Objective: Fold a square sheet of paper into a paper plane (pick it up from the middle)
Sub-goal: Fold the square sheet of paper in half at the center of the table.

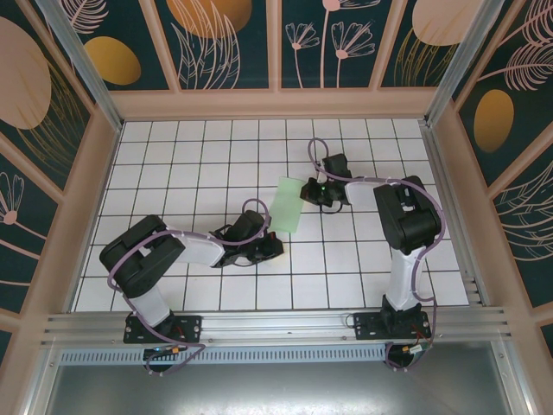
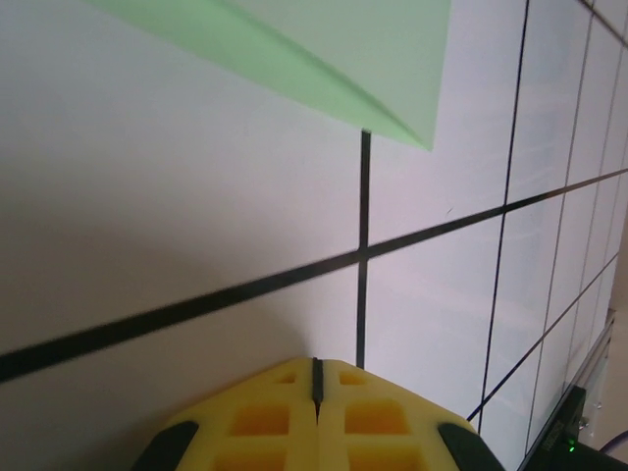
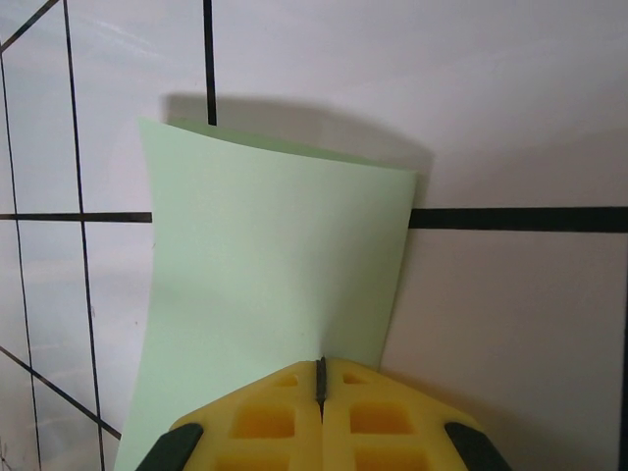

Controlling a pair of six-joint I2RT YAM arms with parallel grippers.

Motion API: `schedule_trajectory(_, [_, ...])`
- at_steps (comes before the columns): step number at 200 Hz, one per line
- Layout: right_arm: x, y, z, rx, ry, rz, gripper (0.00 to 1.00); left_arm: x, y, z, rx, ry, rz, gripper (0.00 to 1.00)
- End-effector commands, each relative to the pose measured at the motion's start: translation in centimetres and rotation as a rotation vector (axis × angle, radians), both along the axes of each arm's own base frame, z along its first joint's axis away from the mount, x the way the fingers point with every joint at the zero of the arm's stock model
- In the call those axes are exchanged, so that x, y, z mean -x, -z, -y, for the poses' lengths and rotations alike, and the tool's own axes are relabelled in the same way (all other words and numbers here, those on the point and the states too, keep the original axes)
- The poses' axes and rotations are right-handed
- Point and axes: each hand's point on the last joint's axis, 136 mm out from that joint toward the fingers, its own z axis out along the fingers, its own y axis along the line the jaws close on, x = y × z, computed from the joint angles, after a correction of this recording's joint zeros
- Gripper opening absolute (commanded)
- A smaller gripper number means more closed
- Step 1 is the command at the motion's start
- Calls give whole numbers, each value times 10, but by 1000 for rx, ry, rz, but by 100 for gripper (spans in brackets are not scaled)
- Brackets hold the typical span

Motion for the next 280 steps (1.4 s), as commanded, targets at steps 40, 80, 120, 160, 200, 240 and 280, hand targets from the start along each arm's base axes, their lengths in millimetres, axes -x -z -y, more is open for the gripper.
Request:
schedule_trajectory(40, [73,19,-24,8,-167,-80,0,-24,-64,6,-15,-4,187,1])
schedule_trajectory(80, [106,12,-38,-23,-203,-91,0,-31,-44,7,-73,-14,171,0])
schedule_trajectory(120, [120,12,-50,-58,-217,-117,0,-29,-29,15,-41,3,138,0])
schedule_trajectory(160, [123,16,-51,-64,-208,-140,0,-31,-21,23,-3,0,134,0])
schedule_trajectory(200, [125,17,-51,-68,-208,-148,0,-35,-8,25,-31,1,123,0])
schedule_trajectory(240, [125,19,-50,-58,-200,-152,0,-30,5,23,-58,8,83,0])
schedule_trajectory(280, [121,25,-46,-23,-173,-168,0,-12,15,15,-70,17,24,0])
